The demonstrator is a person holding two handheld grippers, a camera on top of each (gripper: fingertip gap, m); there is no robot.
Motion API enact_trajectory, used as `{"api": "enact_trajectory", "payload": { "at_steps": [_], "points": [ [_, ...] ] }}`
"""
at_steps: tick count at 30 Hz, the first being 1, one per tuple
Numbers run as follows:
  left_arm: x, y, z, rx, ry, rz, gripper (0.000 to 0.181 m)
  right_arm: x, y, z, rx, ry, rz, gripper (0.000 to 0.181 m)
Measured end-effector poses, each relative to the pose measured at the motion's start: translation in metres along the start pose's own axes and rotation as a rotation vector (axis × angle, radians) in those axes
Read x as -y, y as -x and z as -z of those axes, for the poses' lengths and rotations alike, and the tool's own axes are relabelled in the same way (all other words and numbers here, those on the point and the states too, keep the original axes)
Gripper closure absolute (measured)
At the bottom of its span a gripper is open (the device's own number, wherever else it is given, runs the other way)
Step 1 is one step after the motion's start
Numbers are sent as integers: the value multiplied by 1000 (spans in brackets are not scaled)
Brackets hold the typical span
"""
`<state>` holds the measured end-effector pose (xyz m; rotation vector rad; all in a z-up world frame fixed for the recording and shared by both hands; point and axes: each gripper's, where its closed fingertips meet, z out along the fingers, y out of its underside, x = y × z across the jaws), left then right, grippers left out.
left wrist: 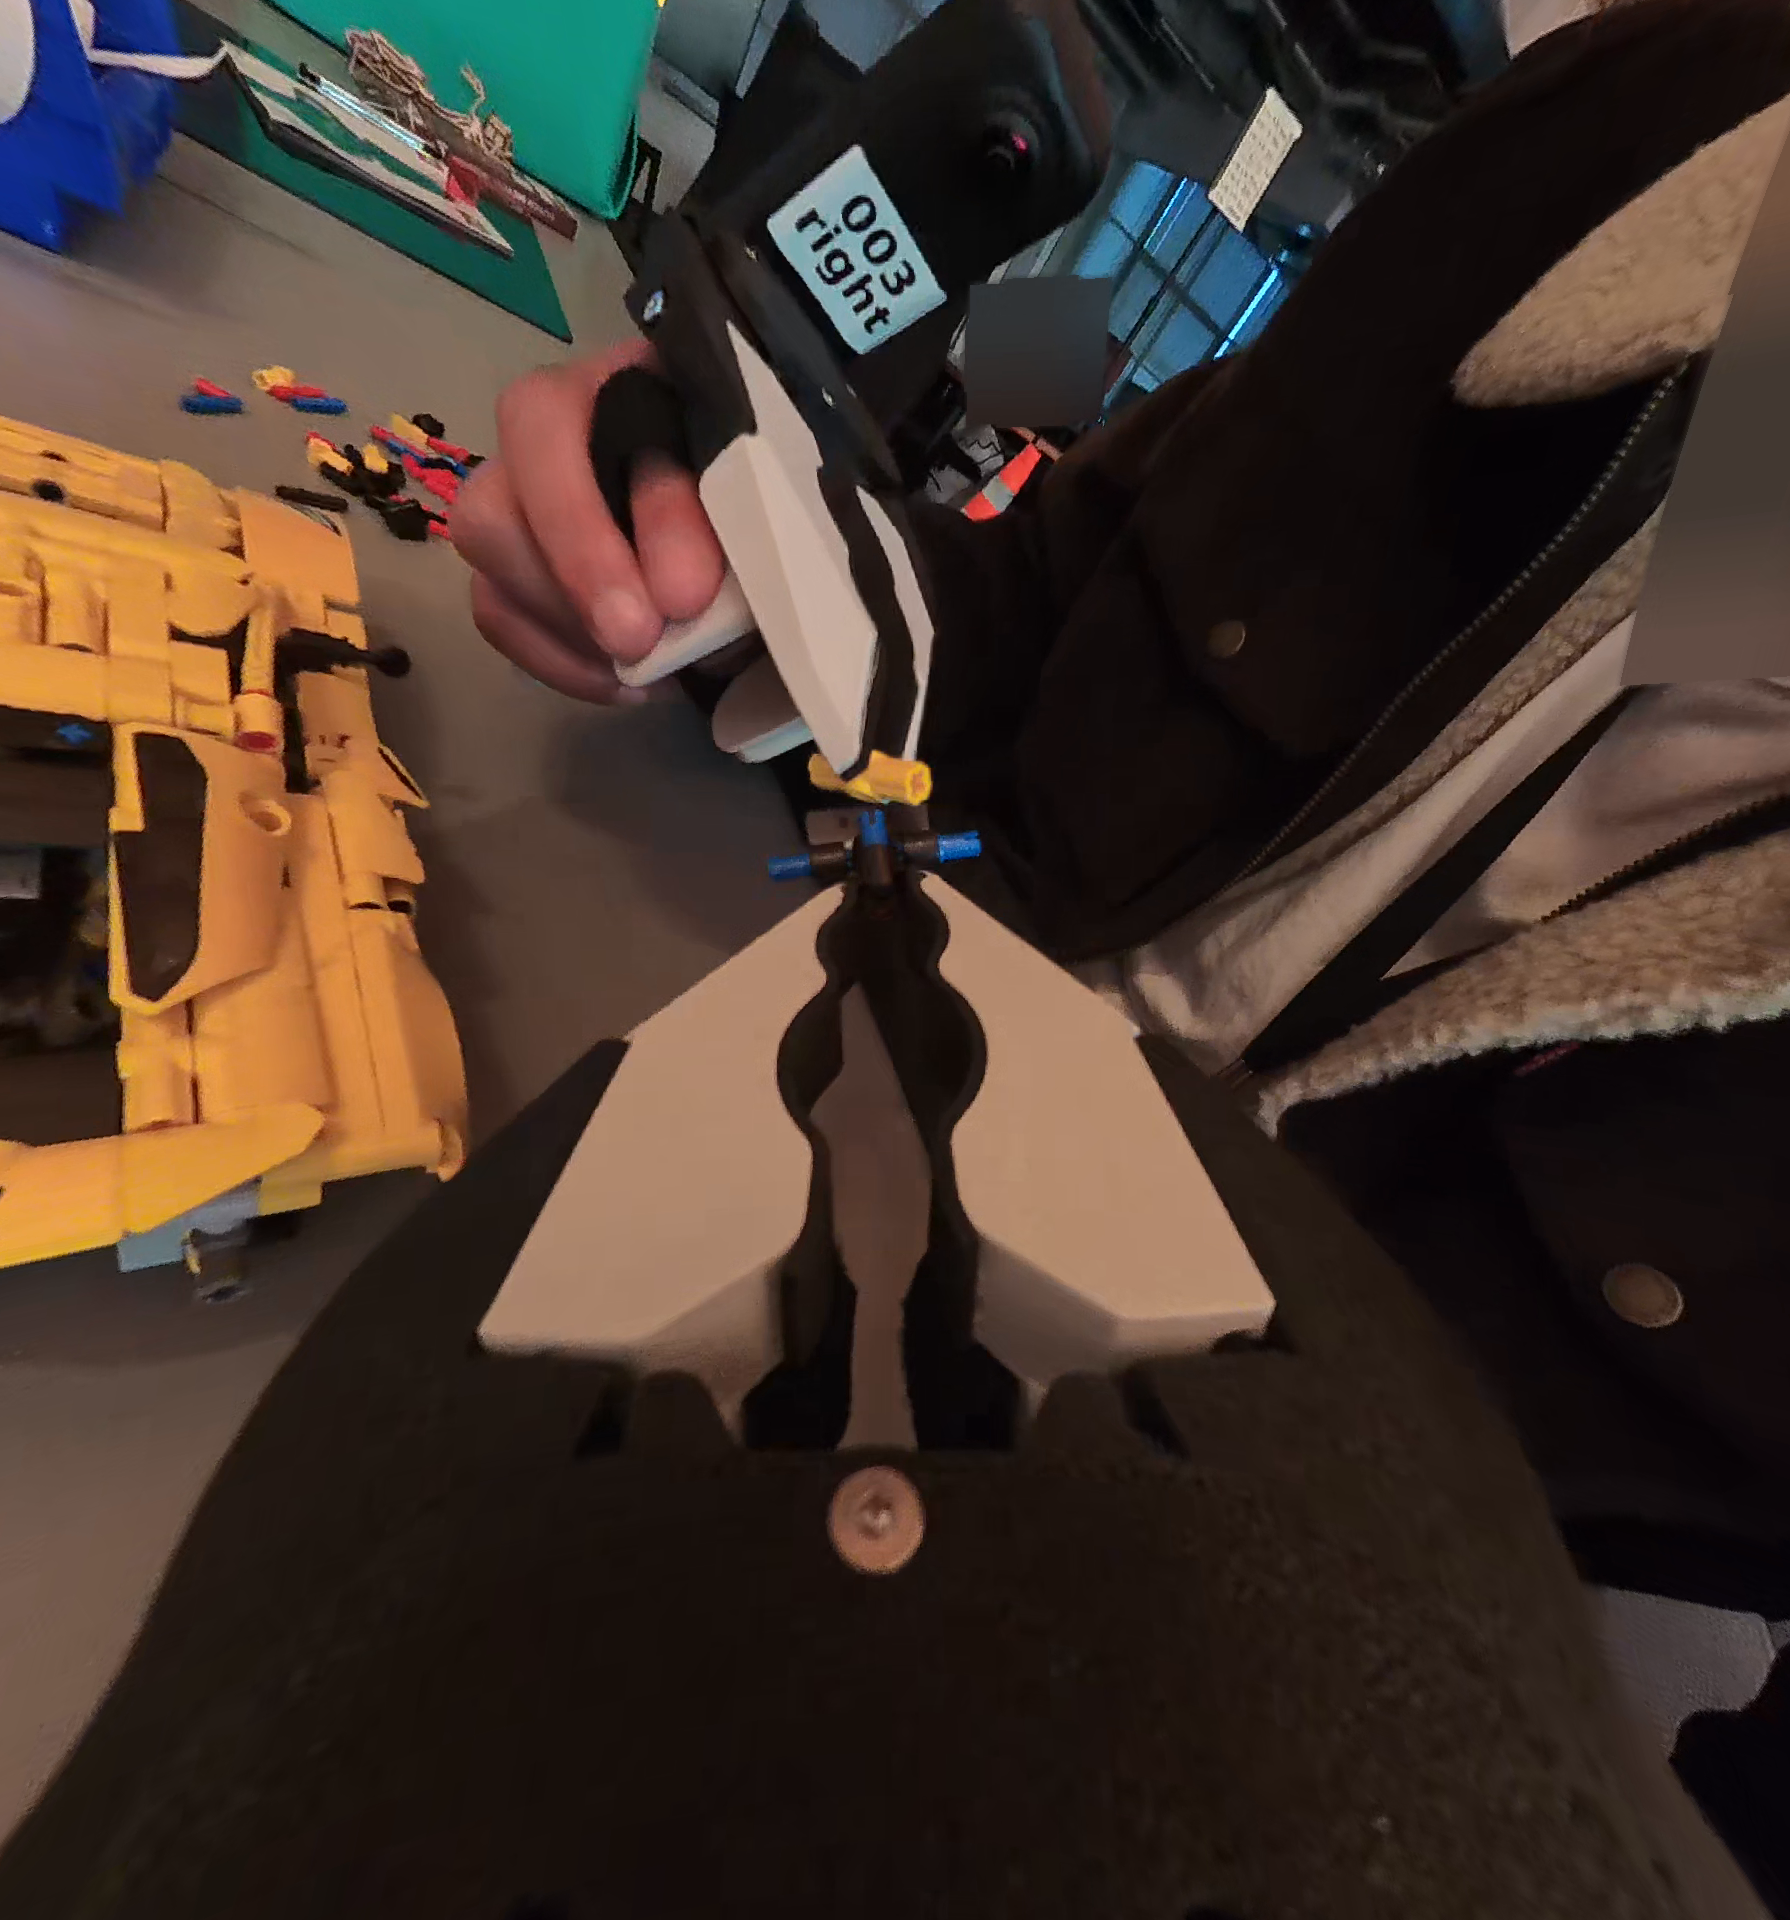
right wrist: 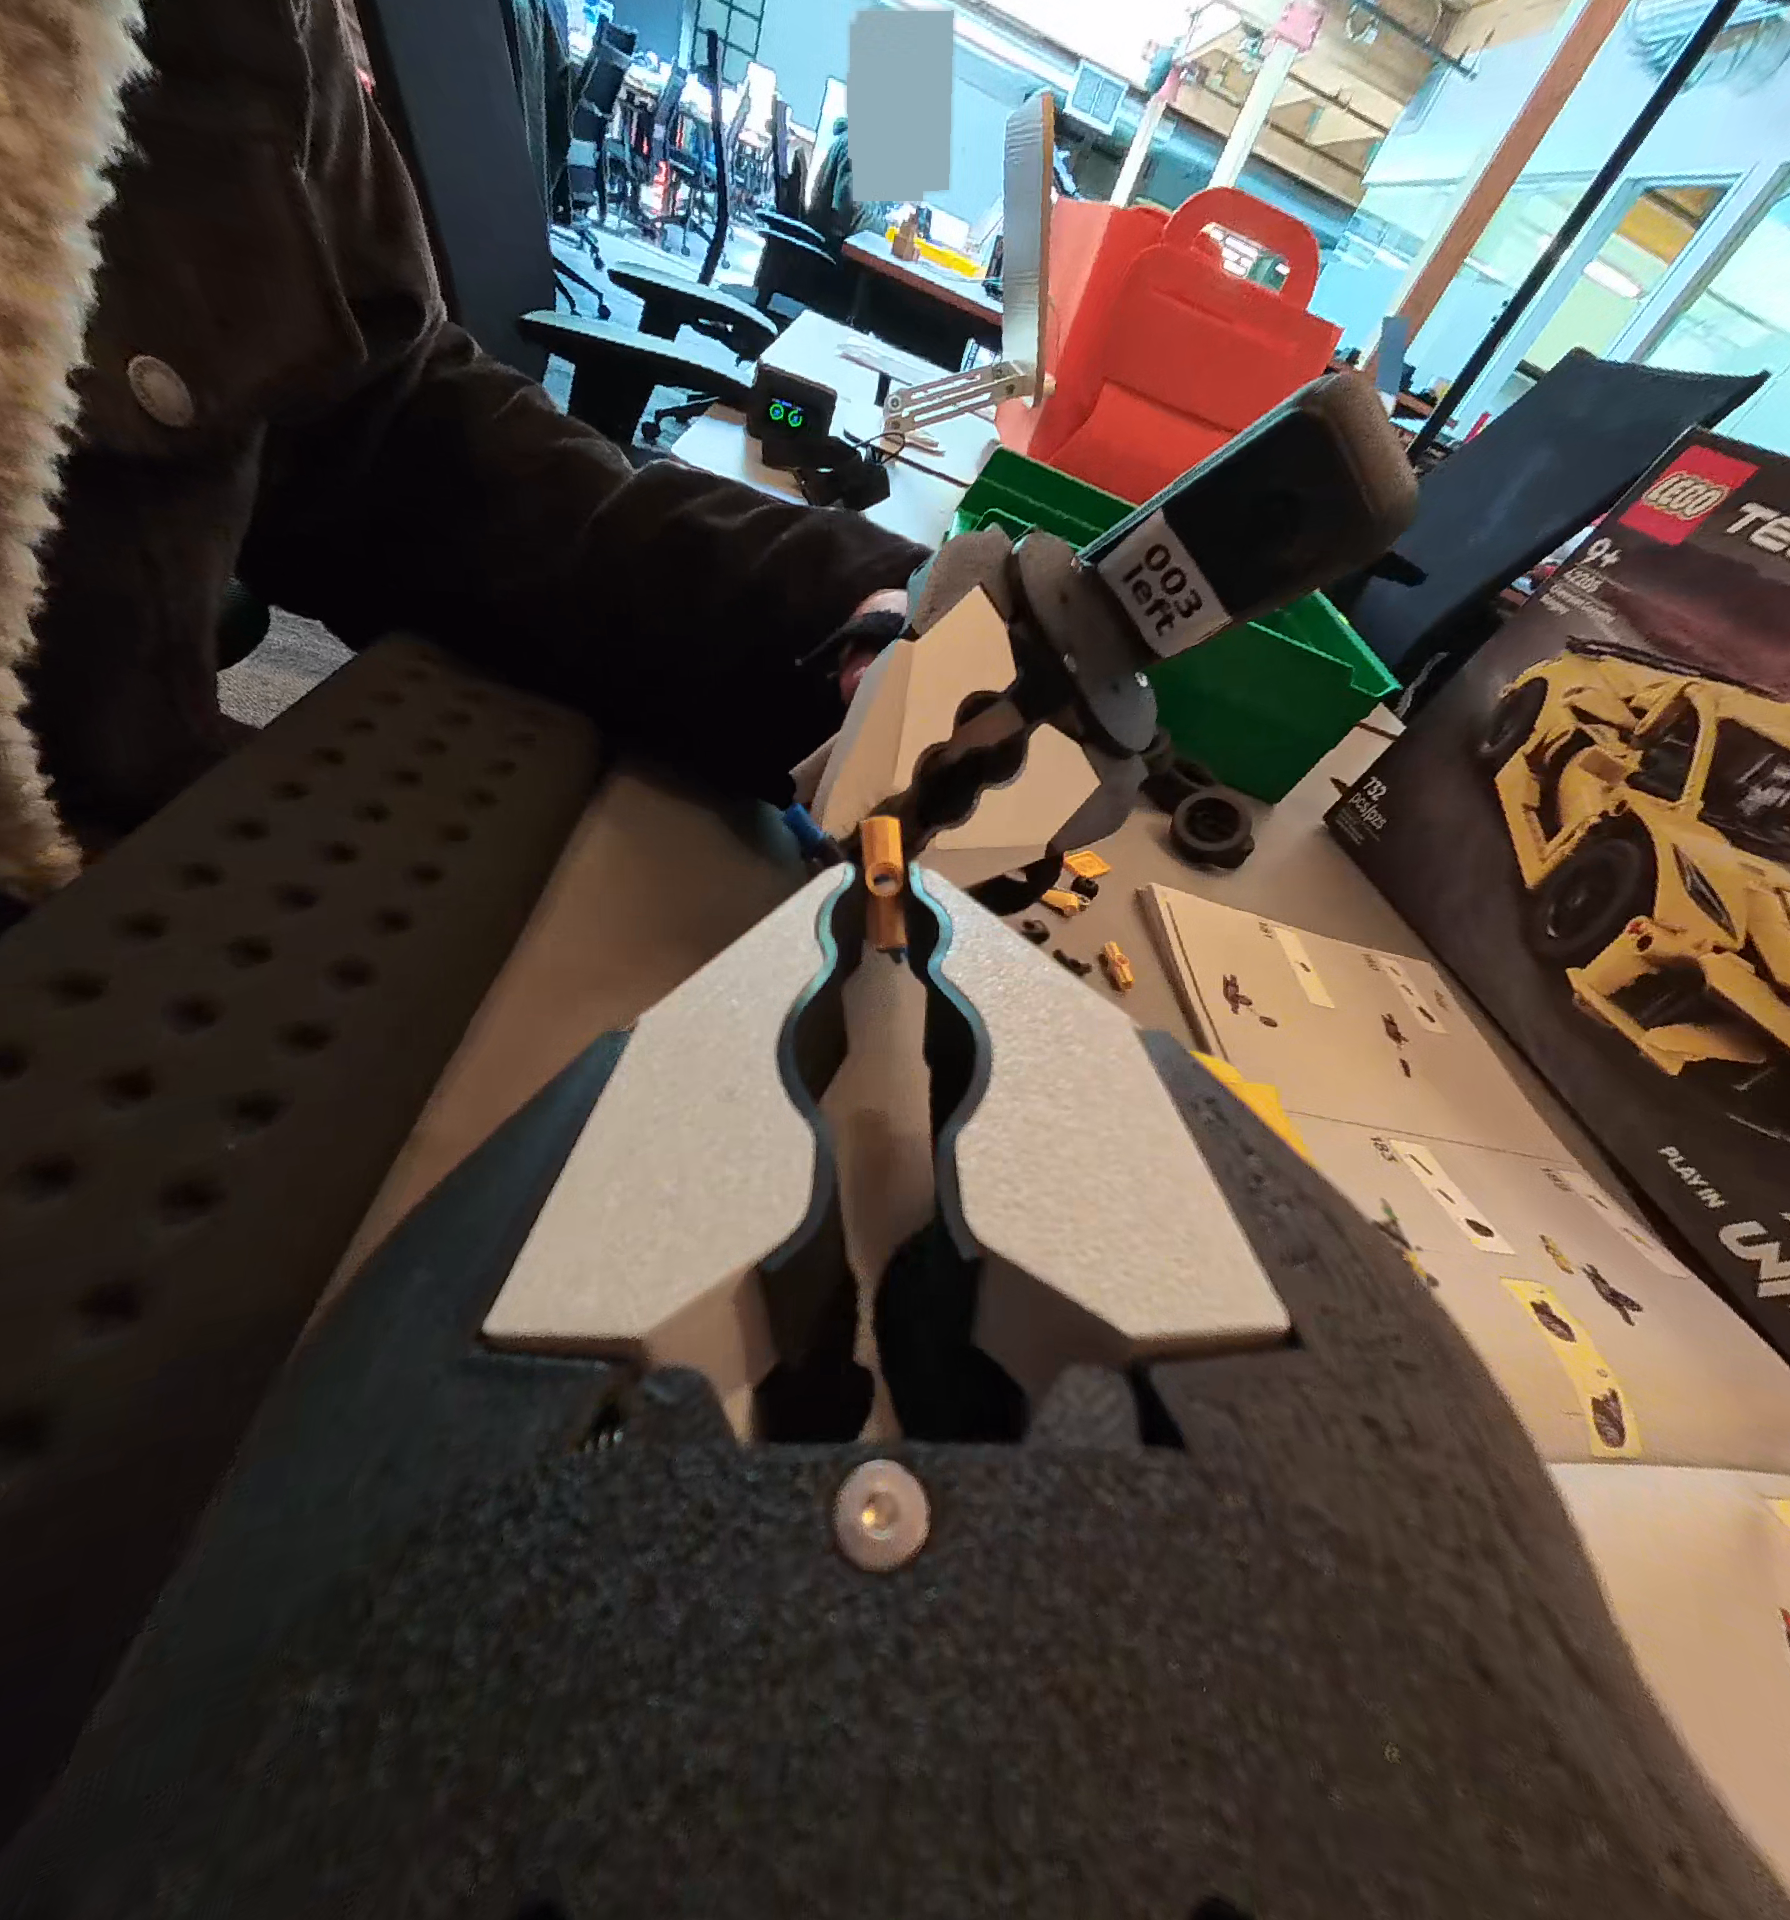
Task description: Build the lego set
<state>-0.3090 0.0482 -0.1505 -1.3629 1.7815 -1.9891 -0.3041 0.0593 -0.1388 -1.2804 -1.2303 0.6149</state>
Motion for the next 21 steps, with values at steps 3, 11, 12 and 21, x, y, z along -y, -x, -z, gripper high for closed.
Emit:
{"api": "enact_trajectory", "payload": {
  "at_steps": [3, 11, 12, 21],
  "points": [
    [1, -3, 0, -27, -10, 14, 174, 2, 1, 1, 8, -15, -8, 176],
    [2, -21, -6, -228, -60, 103, 174, 17, 10, -4, 57, -112, -51, 176],
    [2, -23, -8, -255, -68, 116, 174, 20, 12, -4, 69, -129, -65, 176],
    [10, -33, -10, -354, -122, 147, 175, 28, 15, 0, 175, -246, -269, 175]
  ]
}}
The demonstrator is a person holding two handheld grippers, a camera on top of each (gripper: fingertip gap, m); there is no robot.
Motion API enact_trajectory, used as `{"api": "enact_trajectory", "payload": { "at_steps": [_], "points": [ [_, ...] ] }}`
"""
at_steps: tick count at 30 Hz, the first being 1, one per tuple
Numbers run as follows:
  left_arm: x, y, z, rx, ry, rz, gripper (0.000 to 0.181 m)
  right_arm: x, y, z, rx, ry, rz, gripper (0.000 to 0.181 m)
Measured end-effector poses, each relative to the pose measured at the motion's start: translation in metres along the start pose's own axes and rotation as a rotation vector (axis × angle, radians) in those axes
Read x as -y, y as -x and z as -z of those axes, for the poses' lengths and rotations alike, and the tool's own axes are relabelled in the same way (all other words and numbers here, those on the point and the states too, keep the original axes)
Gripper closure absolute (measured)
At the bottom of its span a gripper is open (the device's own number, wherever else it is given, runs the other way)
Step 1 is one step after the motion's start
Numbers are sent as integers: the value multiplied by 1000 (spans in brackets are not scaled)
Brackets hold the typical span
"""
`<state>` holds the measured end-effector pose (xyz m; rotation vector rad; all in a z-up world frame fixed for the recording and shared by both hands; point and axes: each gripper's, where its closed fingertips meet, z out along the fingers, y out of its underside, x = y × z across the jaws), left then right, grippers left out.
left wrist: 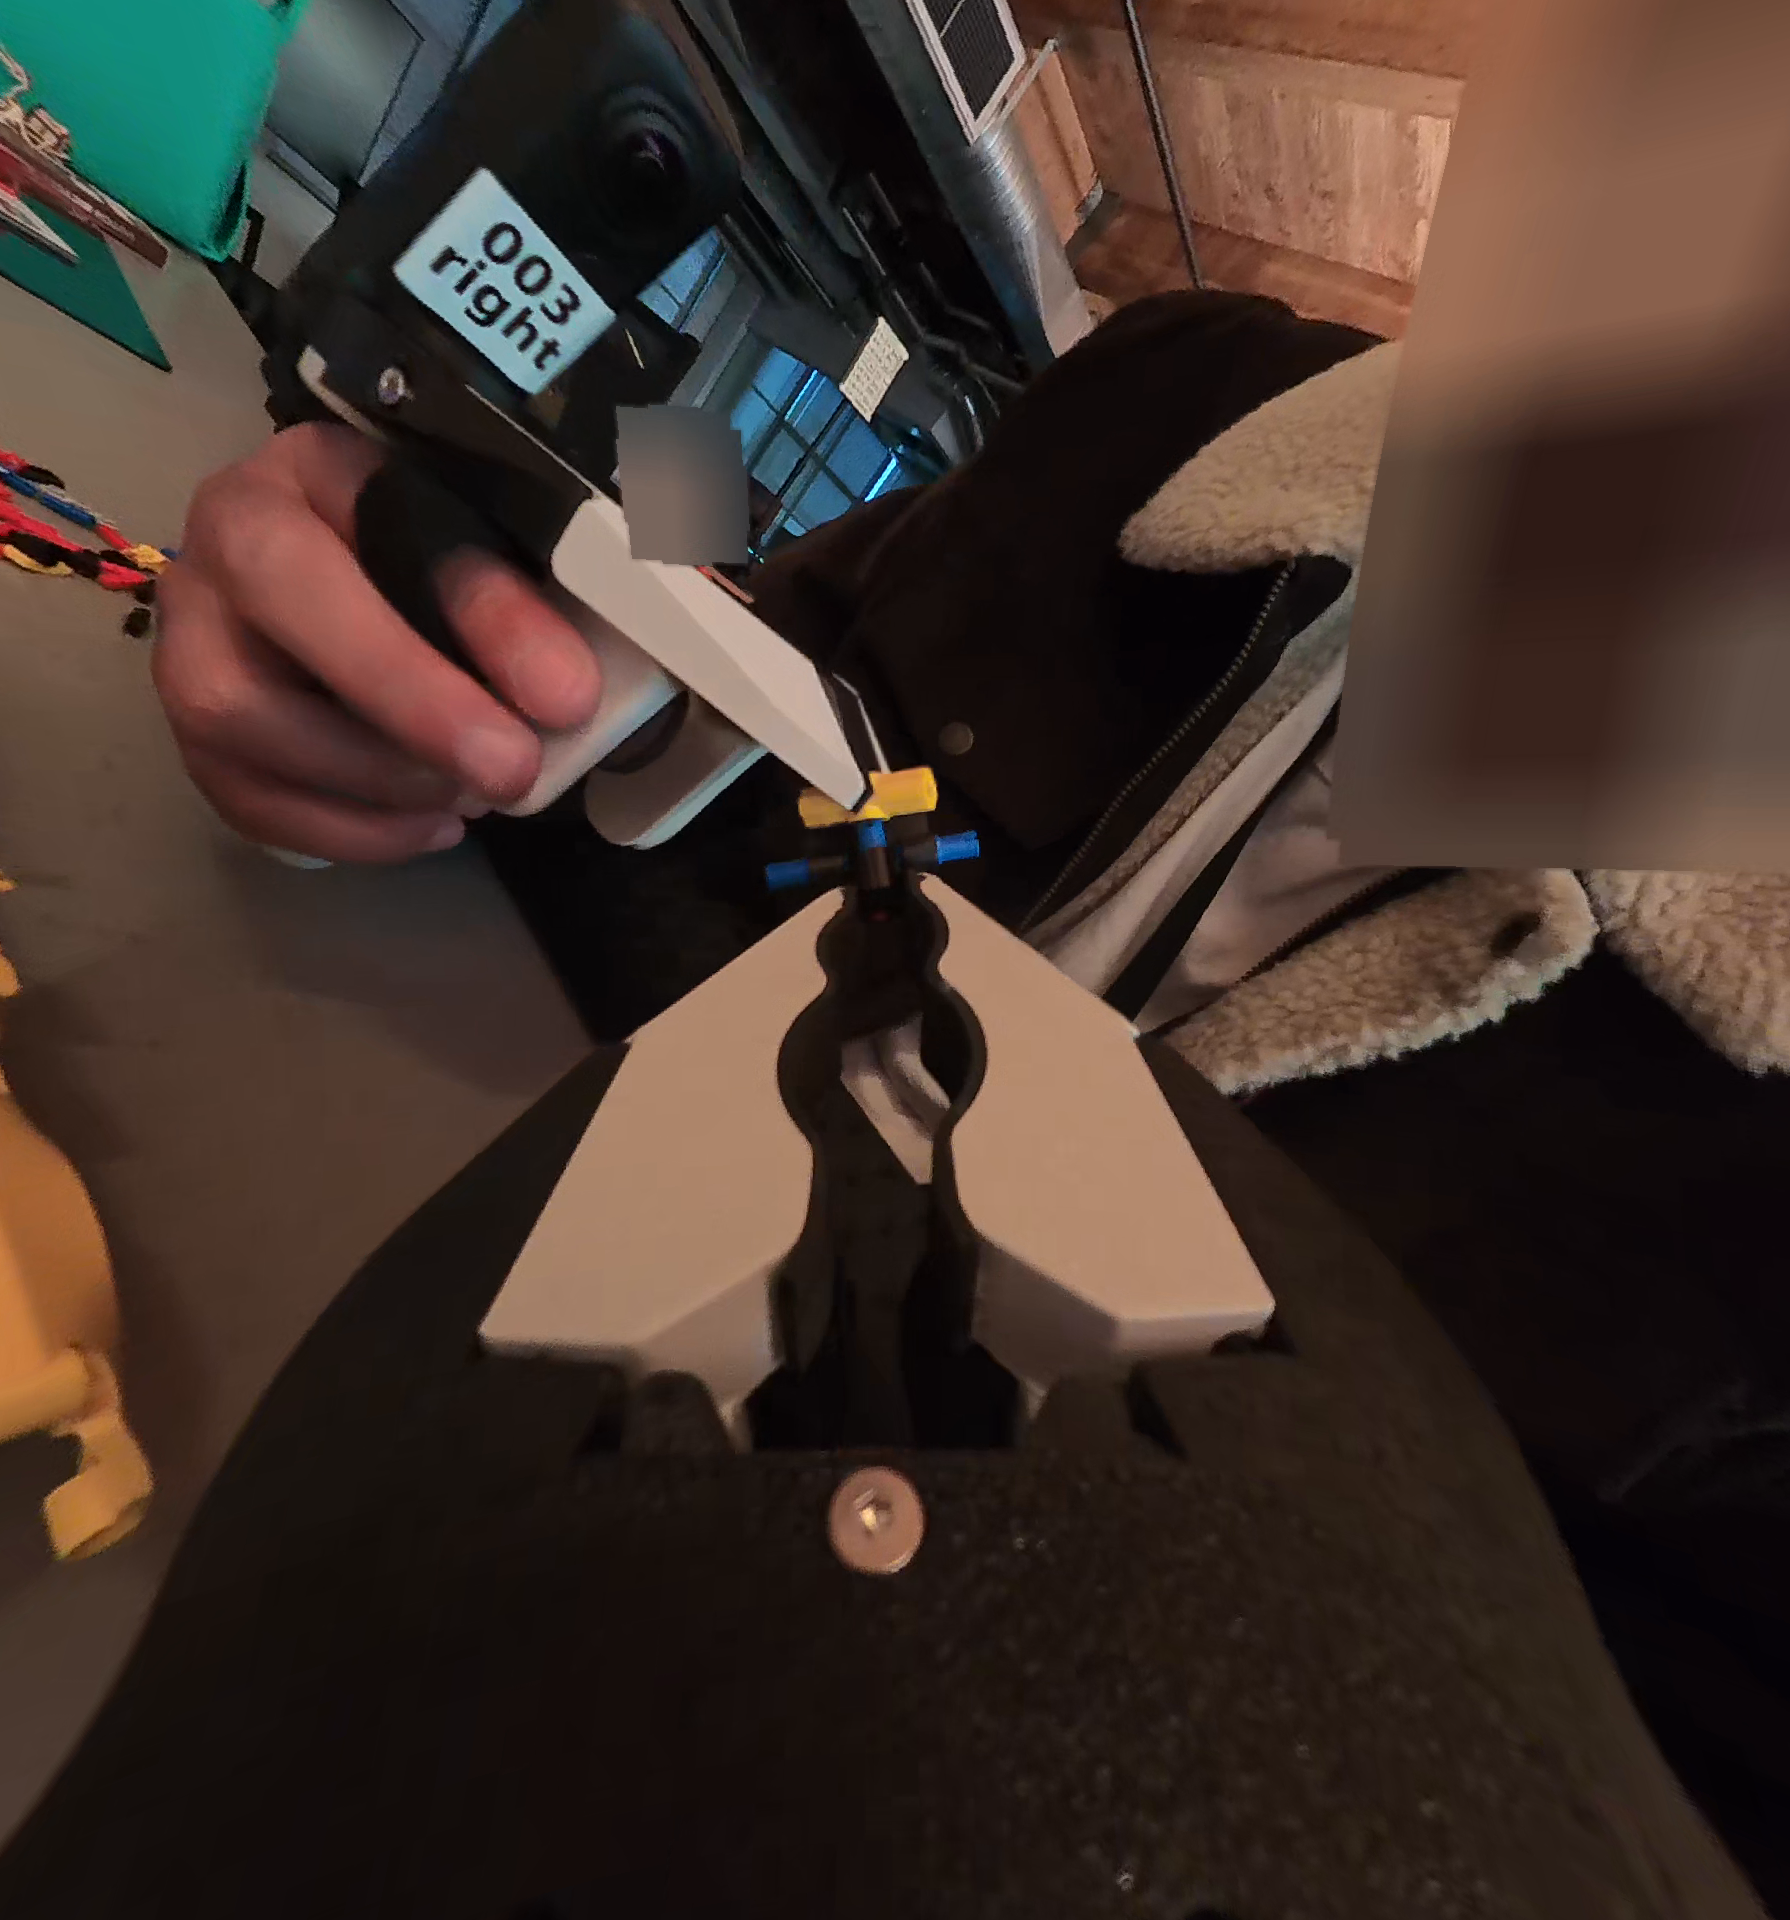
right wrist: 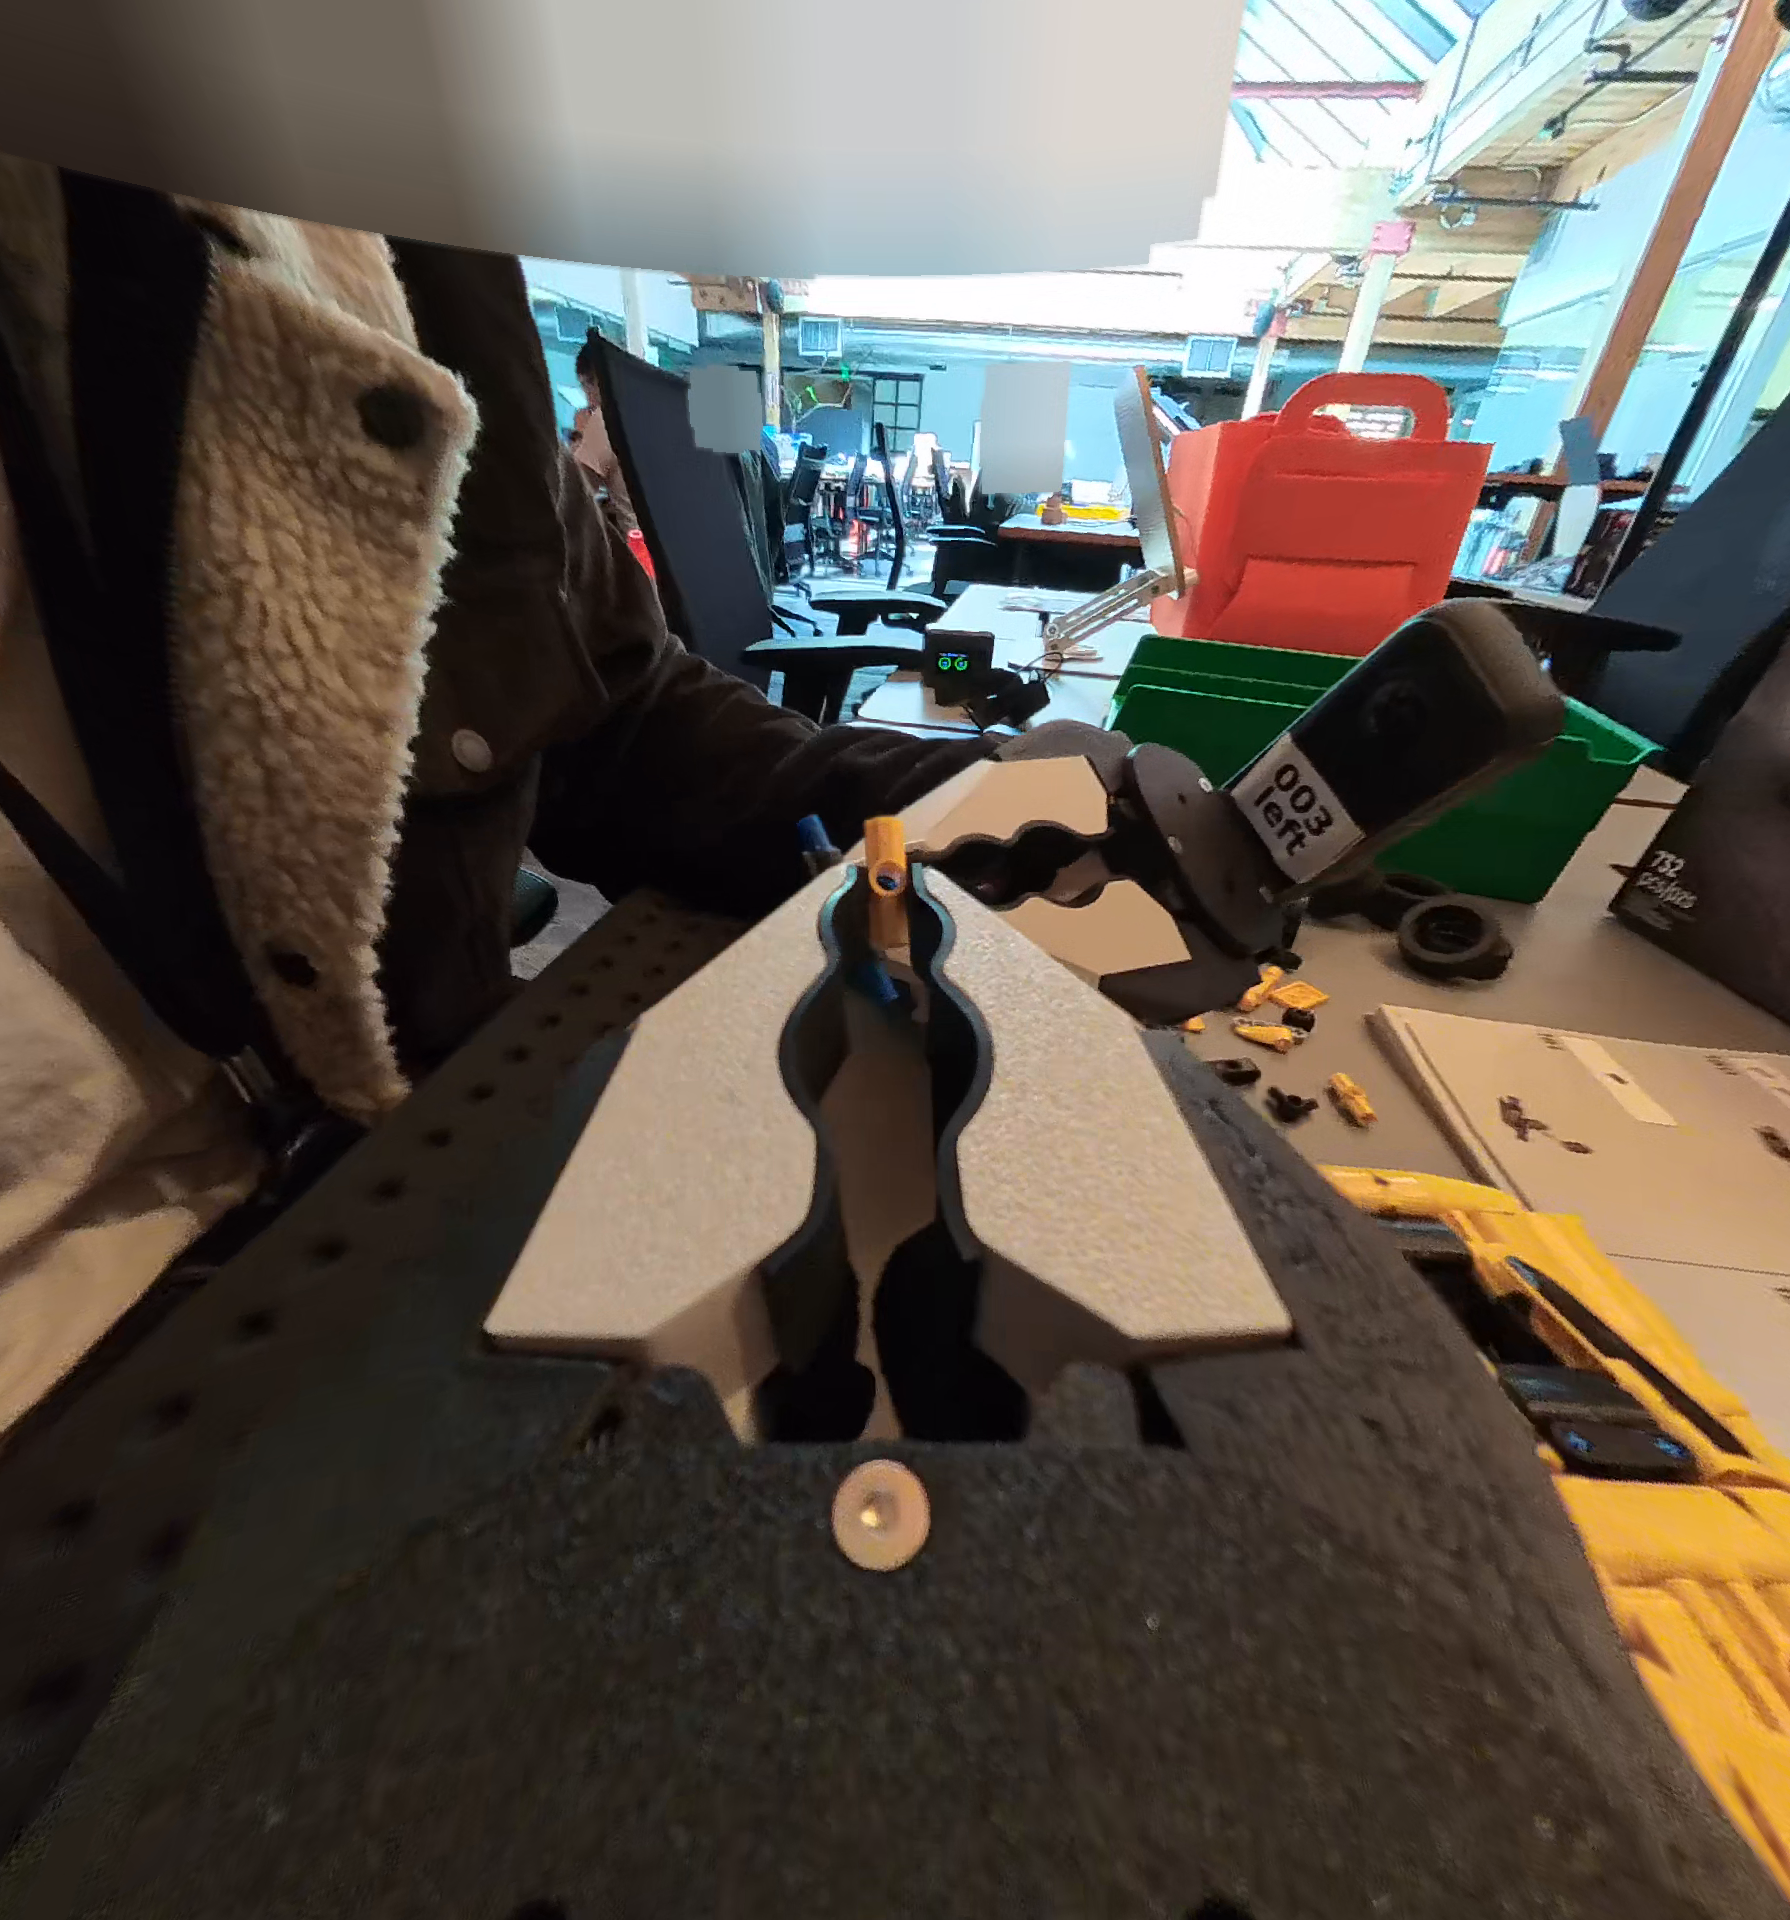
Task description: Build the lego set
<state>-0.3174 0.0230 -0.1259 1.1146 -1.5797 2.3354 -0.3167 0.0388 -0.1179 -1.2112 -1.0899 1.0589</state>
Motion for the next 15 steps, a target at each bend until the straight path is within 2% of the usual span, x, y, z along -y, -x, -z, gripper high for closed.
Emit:
{"api": "enact_trajectory", "payload": {
  "at_steps": [7, 15],
  "points": [
    [11, 18, 6, 93, -76, 19, 174, -6, -19, 11, -56, 51, -188, 176],
    [18, 1, 0, -46, -137, 13, 175, 14, -11, 4, 1, 38, -118, 175]
  ]
}}
